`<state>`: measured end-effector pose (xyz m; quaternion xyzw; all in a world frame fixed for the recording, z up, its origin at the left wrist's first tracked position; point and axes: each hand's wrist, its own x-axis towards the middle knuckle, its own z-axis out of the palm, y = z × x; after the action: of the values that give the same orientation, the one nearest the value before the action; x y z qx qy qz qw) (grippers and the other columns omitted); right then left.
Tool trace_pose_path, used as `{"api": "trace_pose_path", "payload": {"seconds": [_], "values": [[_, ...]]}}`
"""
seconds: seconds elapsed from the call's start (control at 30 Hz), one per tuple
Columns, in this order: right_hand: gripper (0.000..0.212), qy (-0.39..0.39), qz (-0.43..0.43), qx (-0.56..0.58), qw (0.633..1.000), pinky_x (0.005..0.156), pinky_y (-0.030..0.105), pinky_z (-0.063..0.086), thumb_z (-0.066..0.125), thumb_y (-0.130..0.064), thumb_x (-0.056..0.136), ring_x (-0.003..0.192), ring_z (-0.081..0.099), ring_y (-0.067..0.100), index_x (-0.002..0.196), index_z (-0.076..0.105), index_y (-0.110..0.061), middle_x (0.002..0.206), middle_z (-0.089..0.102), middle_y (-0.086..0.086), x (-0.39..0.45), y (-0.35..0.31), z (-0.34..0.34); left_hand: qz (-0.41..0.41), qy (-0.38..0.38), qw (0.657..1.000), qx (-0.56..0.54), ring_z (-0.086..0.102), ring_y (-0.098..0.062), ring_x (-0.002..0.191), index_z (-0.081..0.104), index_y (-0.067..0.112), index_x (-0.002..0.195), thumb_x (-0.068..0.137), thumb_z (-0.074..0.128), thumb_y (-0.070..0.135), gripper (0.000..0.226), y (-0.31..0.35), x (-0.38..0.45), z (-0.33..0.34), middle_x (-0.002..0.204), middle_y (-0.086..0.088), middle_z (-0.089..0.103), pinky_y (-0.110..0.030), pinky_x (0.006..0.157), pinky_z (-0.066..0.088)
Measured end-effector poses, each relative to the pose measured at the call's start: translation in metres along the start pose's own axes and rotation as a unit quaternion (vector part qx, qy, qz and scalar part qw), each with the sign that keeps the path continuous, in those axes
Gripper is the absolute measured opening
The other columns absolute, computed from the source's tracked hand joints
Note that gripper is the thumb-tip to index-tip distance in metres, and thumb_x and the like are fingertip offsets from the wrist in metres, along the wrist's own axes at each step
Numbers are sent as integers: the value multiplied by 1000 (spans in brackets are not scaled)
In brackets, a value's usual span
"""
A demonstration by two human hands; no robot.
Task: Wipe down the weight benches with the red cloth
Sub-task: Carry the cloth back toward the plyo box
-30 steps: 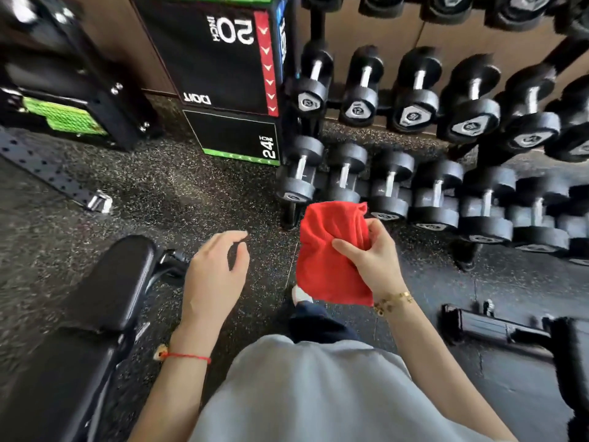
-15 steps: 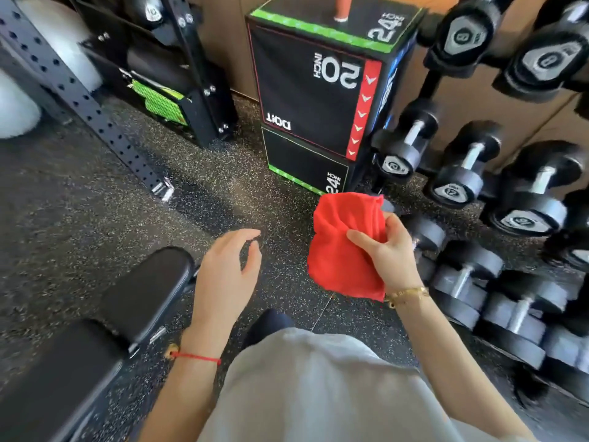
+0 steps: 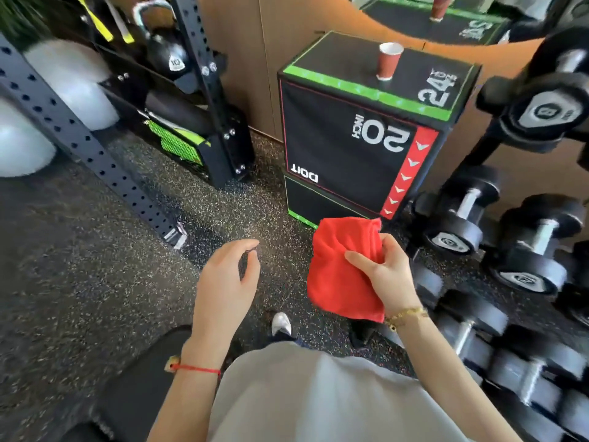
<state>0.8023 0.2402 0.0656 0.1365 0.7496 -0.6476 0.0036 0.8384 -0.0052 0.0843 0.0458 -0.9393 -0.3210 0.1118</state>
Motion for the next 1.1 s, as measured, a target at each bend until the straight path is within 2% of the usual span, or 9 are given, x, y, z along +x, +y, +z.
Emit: {"api": "trace_pose_path", "payload": {"seconds": [0.07, 0.23, 0.3, 0.53, 0.67, 0.83, 1.0, 1.1], "values": [[35, 8, -15, 0, 1000, 73, 30, 49, 83, -15, 73, 74, 61, 9, 98, 59, -14, 86, 66, -2, 31, -14, 26, 20, -3, 1000, 6, 62, -10, 108, 66, 21, 118, 97, 52, 22, 26, -13, 45, -5, 117, 7, 67, -27, 94, 50], [35, 49, -26, -3, 998, 75, 32, 51, 83, -17, 72, 75, 61, 12, 97, 58, -14, 85, 67, -2, 94, -40, 74, 51, -37, 998, 17, 60, -9, 112, 66, 20, 121, 98, 52, 23, 27, -32, 140, -11, 121, 8, 66, -24, 99, 44], [33, 63, -21, 0, 998, 72, 29, 49, 83, -17, 72, 71, 60, 7, 94, 58, -16, 82, 66, -5, 112, -47, 84, 64, -53, 996, 16, 61, -10, 112, 65, 20, 121, 98, 51, 23, 28, -35, 170, -10, 121, 7, 66, -27, 100, 46], [33, 80, -1, 6, 997, 77, 35, 52, 82, -18, 73, 77, 61, 12, 94, 57, -15, 84, 65, -4, 188, -63, 101, 90, -75, 993, -15, 63, -15, 110, 66, 16, 119, 96, 54, 18, 26, -36, 263, 20, 118, 3, 68, -41, 99, 51], [34, 86, 3, 11, 996, 78, 36, 53, 82, -17, 73, 76, 62, 10, 96, 57, -15, 84, 66, -5, 251, -78, 107, 99, -78, 992, -17, 64, -14, 108, 67, 16, 118, 96, 54, 19, 25, -27, 328, 46, 117, 4, 69, -37, 98, 52], [33, 85, -16, 31, 996, 83, 44, 55, 82, -15, 74, 83, 65, 19, 98, 59, -13, 91, 69, 3, 347, -102, 109, 114, -59, 992, -22, 63, -13, 108, 67, 16, 119, 97, 54, 18, 25, -10, 417, 74, 117, 4, 68, -35, 97, 52], [32, 80, -43, 26, 995, 75, 33, 52, 82, -16, 74, 74, 61, 10, 94, 57, -18, 86, 66, -3, 450, -132, 105, 113, -44, 992, -24, 62, -12, 109, 66, 17, 119, 97, 54, 18, 26, 13, 502, 102, 117, 5, 68, -32, 99, 50], [33, 82, -58, 22, 995, 75, 34, 51, 82, -15, 74, 74, 59, 10, 94, 56, -17, 85, 65, -3, 508, -147, 104, 112, -35, 993, -25, 63, -13, 108, 67, 16, 118, 96, 55, 17, 25, 23, 544, 118, 116, 4, 69, -29, 97, 50]]}}
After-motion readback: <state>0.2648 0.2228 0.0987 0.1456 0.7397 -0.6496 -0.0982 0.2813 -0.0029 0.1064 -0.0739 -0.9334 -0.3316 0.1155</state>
